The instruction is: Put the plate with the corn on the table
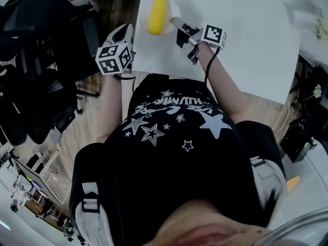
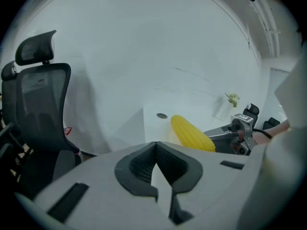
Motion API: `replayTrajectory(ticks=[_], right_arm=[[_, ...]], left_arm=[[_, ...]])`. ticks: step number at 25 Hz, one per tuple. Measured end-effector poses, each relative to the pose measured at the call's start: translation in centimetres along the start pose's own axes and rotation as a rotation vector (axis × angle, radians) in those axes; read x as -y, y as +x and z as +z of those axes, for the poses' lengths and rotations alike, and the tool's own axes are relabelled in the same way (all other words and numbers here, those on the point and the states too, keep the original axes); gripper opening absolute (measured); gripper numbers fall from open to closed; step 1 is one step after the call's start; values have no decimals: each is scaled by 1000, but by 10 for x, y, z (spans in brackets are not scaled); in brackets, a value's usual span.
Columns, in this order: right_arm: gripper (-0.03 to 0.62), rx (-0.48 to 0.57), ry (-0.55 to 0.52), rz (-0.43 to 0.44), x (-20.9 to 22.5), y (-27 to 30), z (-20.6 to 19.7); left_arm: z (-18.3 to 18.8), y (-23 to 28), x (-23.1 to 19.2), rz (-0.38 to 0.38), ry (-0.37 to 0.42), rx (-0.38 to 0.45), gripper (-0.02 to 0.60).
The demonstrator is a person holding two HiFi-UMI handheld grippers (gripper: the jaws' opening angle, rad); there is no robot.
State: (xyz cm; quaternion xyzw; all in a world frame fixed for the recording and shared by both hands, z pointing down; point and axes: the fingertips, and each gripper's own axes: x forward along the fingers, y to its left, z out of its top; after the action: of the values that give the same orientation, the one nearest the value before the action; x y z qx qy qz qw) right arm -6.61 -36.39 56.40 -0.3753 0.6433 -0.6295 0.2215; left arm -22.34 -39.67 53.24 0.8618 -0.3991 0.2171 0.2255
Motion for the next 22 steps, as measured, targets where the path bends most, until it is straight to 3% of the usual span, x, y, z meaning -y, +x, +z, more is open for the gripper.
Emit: replayTrajectory(ticks=[9,13,19,22], right_arm=[[34,117,30,-31,8,-1,9],[34,153,38,-64,19,24,11],[34,179,37,-76,24,45,16],[32,188,38,-92,26,45,19]], left_arm=[[9,19,0,-97,41,-30,5],[1,32,-24,-137,38,-57,5],[0,46,-41,-149,112,-66,5],[0,51,-40,-166,109,-73,5]])
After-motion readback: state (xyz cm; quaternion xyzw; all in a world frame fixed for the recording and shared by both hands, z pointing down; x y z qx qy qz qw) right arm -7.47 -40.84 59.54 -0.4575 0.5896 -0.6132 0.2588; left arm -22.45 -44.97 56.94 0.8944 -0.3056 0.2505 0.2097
